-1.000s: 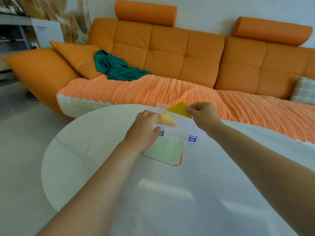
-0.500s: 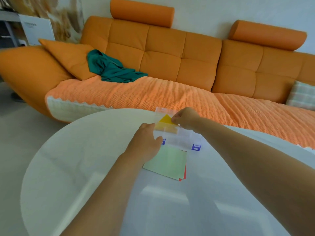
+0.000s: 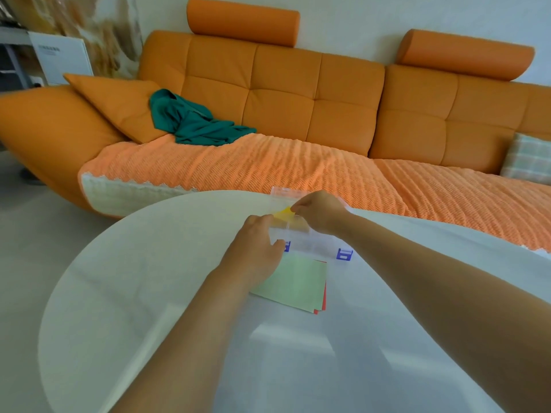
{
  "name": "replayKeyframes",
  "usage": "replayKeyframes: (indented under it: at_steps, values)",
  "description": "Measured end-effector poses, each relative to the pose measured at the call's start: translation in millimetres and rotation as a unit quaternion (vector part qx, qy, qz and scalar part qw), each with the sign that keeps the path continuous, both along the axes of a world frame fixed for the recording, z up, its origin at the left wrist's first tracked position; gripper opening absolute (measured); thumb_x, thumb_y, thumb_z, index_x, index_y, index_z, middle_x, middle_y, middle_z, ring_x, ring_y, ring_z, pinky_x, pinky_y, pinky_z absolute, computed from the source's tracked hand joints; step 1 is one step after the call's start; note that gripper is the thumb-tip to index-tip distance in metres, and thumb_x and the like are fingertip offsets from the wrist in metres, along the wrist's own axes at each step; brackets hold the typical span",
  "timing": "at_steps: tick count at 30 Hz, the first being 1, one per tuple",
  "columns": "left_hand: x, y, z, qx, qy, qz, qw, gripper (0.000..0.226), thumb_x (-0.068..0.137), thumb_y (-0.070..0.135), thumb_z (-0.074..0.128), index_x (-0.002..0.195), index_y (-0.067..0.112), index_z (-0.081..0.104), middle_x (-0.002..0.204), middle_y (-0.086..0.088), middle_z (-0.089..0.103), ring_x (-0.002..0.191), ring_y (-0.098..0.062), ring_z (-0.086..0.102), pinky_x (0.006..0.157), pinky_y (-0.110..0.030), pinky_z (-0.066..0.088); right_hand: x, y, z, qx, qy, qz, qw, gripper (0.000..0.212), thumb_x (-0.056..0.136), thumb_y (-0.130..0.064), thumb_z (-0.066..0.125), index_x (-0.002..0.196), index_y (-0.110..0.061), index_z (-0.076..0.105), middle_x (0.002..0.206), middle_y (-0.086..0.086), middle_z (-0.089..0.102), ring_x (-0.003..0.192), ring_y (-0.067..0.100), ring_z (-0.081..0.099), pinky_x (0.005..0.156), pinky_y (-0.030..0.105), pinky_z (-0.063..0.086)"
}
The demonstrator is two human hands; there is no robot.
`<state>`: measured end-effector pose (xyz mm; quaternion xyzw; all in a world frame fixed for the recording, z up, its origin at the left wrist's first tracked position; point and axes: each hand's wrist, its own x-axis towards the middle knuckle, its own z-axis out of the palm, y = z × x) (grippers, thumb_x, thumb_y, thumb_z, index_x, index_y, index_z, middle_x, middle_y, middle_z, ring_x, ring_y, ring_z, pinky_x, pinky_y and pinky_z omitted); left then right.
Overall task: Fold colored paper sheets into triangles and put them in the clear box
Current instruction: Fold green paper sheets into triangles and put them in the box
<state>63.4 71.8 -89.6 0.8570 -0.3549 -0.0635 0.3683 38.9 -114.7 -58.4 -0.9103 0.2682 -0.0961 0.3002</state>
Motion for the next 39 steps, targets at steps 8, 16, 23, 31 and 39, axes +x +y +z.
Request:
replayKeyframes:
  at_steps: [8, 16, 23, 31, 39]
  values:
    - [-5, 12, 11, -0.011, -0.063, 0.028, 0.998, 0.032, 0.097, 0.023, 0.057, 0.128, 0.022, 0.05, 0.129, 0.0, 0.042, 0.118, -0.02, 0.051, 0.095, -0.037, 0.047, -43, 22, 19, -0.109, -0.11, 0.066, 0.986, 0.023, 0.099, -0.021, 0.053, 0.106, -0.031, 0.074, 0.11, -0.017, 0.06, 0.081, 0.004, 0.061, 0.059, 0.013, 0.044]
    - [-31, 37, 6, 0.095, -0.091, -0.092, 0.987, 0.032, 0.092, 0.033, 0.062, 0.123, 0.027, 0.058, 0.124, 0.01, 0.05, 0.125, -0.012, 0.046, 0.102, -0.034, 0.043, -121, 61, -7, -0.097, 0.032, 0.193, 0.976, 0.029, 0.089, -0.038, 0.07, 0.119, -0.034, 0.07, 0.124, -0.015, 0.064, 0.112, 0.004, 0.059, 0.101, 0.025, 0.045]
    - [-40, 54, -8, 0.139, -0.085, -0.129, 0.978, 0.061, 0.093, 0.046, 0.062, 0.149, 0.029, 0.043, 0.156, 0.011, 0.036, 0.145, -0.01, 0.024, 0.119, -0.028, 0.021, -143, 69, -33, -0.112, 0.064, 0.174, 0.976, 0.06, 0.088, -0.051, 0.068, 0.143, -0.034, 0.052, 0.154, -0.015, 0.041, 0.14, 0.008, 0.037, 0.116, 0.024, 0.027]
    - [-31, 58, -12, 0.089, -0.107, -0.121, 0.983, 0.053, 0.086, 0.052, 0.069, 0.135, 0.032, 0.059, 0.132, 0.016, 0.055, 0.127, -0.006, 0.042, 0.108, -0.023, 0.032, -142, 68, -36, -0.102, 0.003, 0.156, 0.982, 0.036, 0.087, -0.044, 0.072, 0.122, -0.033, 0.068, 0.133, -0.013, 0.061, 0.124, 0.007, 0.053, 0.108, 0.024, 0.039]
    - [-32, 56, -8, 0.07, -0.129, -0.11, 0.983, 0.025, 0.094, 0.037, 0.062, 0.117, 0.033, 0.068, 0.109, 0.013, 0.067, 0.103, -0.011, 0.059, 0.087, -0.031, 0.05, -141, 63, -34, -0.079, -0.042, 0.137, 0.987, 0.044, 0.096, -0.015, 0.058, 0.137, -0.031, 0.052, 0.12, -0.011, 0.066, 0.115, 0.01, 0.06, 0.101, 0.032, 0.047]
